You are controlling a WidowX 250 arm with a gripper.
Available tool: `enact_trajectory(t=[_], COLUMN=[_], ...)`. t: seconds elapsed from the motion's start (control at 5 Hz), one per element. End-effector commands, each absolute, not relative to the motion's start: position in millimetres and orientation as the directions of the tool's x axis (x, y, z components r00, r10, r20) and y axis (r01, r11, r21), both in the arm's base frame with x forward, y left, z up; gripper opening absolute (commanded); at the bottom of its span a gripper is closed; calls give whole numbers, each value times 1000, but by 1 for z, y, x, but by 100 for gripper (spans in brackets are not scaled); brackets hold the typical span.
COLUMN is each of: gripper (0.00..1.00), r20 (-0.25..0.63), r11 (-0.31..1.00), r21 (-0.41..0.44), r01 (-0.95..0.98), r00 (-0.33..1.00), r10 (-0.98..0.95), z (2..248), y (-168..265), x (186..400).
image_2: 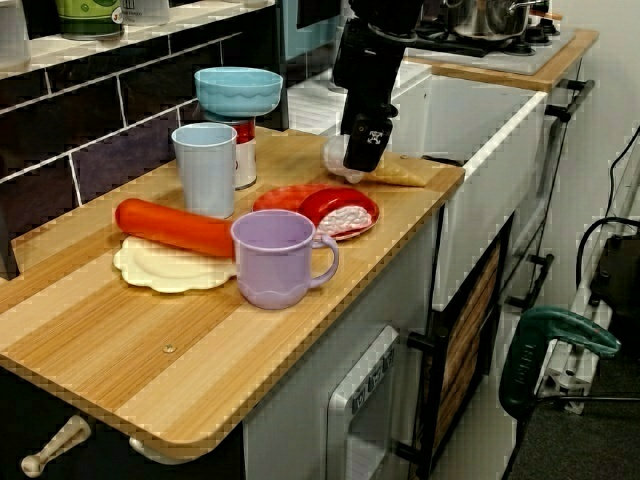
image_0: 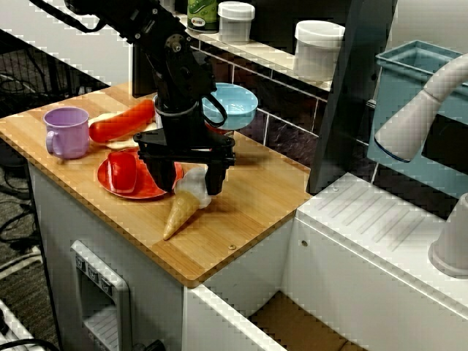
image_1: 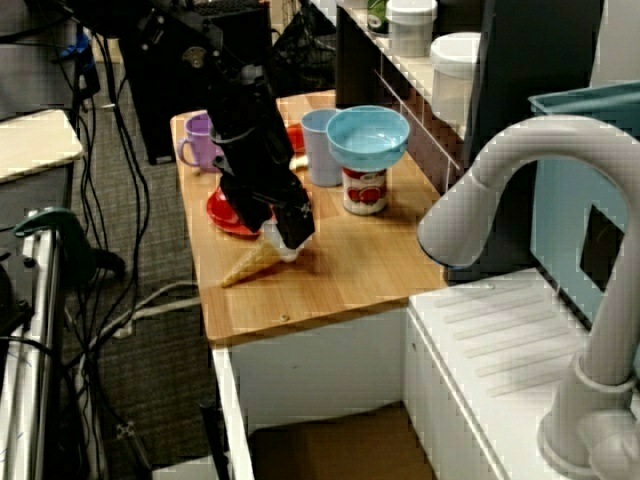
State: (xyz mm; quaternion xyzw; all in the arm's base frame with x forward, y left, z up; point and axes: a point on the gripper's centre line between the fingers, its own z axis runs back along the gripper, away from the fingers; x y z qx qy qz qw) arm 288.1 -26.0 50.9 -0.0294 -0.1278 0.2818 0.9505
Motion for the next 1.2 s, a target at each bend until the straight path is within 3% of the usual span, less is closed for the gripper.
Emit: enact_trajectory(t=[0.0, 0.4, 1.0], gripper=[100, 100, 100], r20=[255, 249, 277], r11=[819, 810, 851], r21=[-202, -230, -178], r01=[-537, -540, -493], r00=[779, 772, 805], r10=[573, 585, 524], z=[82, 93, 75], y=[-13, 2, 24], x=[297, 285, 266])
